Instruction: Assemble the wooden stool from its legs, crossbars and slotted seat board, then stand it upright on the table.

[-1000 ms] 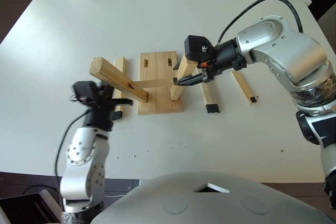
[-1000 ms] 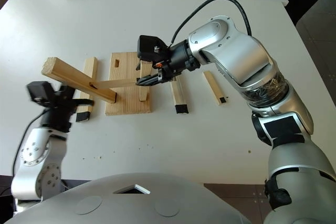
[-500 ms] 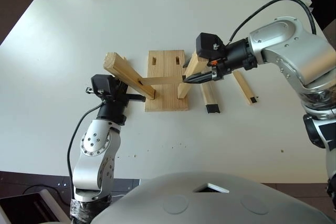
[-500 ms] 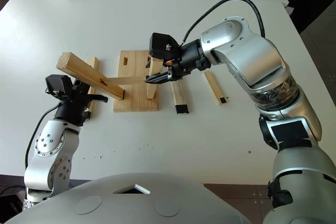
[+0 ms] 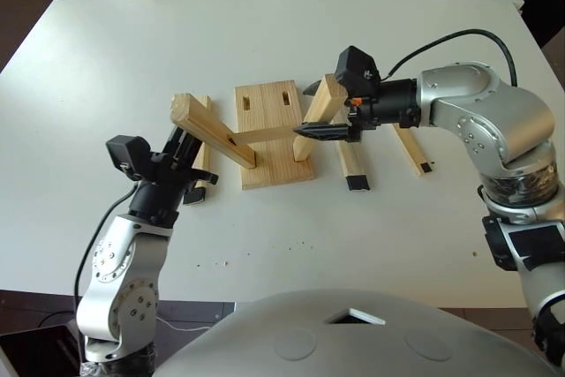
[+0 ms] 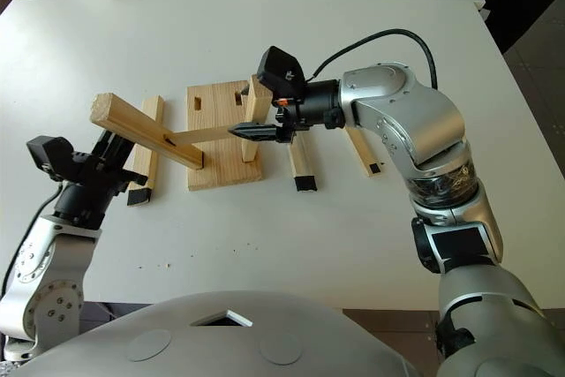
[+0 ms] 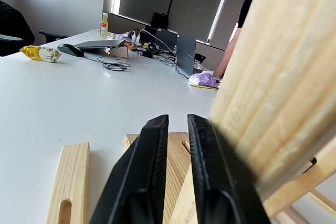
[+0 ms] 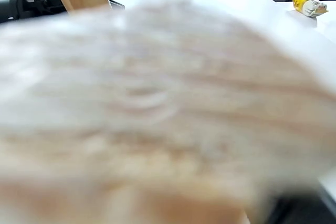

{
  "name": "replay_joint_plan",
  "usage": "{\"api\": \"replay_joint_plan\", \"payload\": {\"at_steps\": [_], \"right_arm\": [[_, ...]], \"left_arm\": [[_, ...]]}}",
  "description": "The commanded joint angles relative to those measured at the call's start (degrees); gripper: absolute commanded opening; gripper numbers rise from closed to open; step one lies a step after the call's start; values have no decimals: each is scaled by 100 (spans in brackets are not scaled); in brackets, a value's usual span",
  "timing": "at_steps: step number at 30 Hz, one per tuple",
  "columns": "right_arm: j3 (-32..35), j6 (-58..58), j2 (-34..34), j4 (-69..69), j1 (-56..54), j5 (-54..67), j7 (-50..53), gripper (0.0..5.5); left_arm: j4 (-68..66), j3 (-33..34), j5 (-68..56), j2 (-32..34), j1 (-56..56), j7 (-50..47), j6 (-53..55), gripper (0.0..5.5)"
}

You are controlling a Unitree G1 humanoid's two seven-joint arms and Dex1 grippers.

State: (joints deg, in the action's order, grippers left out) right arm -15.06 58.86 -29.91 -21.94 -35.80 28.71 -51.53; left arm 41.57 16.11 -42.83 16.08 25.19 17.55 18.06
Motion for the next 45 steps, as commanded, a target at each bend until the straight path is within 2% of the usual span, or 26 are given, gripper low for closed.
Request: {"api": "replay_joint_plan", "payload": {"at_steps": [1, 4, 7, 10, 13, 16, 18, 20, 23, 26, 29, 31, 37, 40, 42, 45], "right_arm": [[327, 378, 46, -329, 320, 441, 168, 387], [743, 534, 146, -488, 330, 770, 353, 387], [1283, 489, 134, -473, 226, 1043, 467, 387], [1965, 476, 18, -443, 164, 1361, 594, 387], [2643, 468, -17, -477, 88, 1931, 633, 387], [3189, 467, 291, -432, -22, 2925, 727, 387], [3284, 407, 447, -498, -8, 3414, 882, 387], [3253, 167, 769, -505, -86, 3553, 1353, 387], [2745, -328, 1293, -463, -130, 2832, 2287, 387], [2280, -565, 1640, -439, 24, 2543, 2683, 387], [1943, -709, 1800, -470, 115, 2418, 2757, 387], [1928, -774, 1932, -481, -80, 2517, 2899, 387], [2947, -1293, 2143, -411, -1133, 3882, 3499, 387], [2972, -1341, 1997, -384, -1095, 4115, 3460, 387], [2482, -1233, 1713, -395, -688, 3633, 3181, 387], [1302, -1233, 1113, -331, 308, 2479, 2738, 387]], "left_arm": [[-213, 412, -202, 475, -52, 246, 180, 110], [-197, 634, -364, 677, 60, 470, 205, 110], [-183, 1241, -728, 878, 175, 543, 196, 110], [-186, 2056, -1505, 1185, -249, 149, 208, 110], [-135, 2521, -2302, 1516, -752, -282, 211, 110], [199, 2460, -2792, 1976, -1350, -736, 280, 110], [510, 2094, -2900, 2167, -1706, -961, 350, 110], [792, 1442, -2771, 2246, -2049, -1228, 536, 110], [860, 233, -2216, 2050, -2473, -1478, 829, 110], [622, -431, -1683, 1753, -2711, -1611, 884, 110], [460, -606, -1412, 1583, -2913, -1554, 817, 110], [473, -444, -1468, 1550, -3107, -1486, 698, 110], [621, 711, -2629, 1760, -4217, -2048, 230, 110], [629, 881, -3035, 1950, -4387, -2228, 231, 110], [600, 668, -2864, 2032, -3903, -2218, 552, 110], [142, -548, -1980, 1916, -2894, -2279, 1244, 110]]}}
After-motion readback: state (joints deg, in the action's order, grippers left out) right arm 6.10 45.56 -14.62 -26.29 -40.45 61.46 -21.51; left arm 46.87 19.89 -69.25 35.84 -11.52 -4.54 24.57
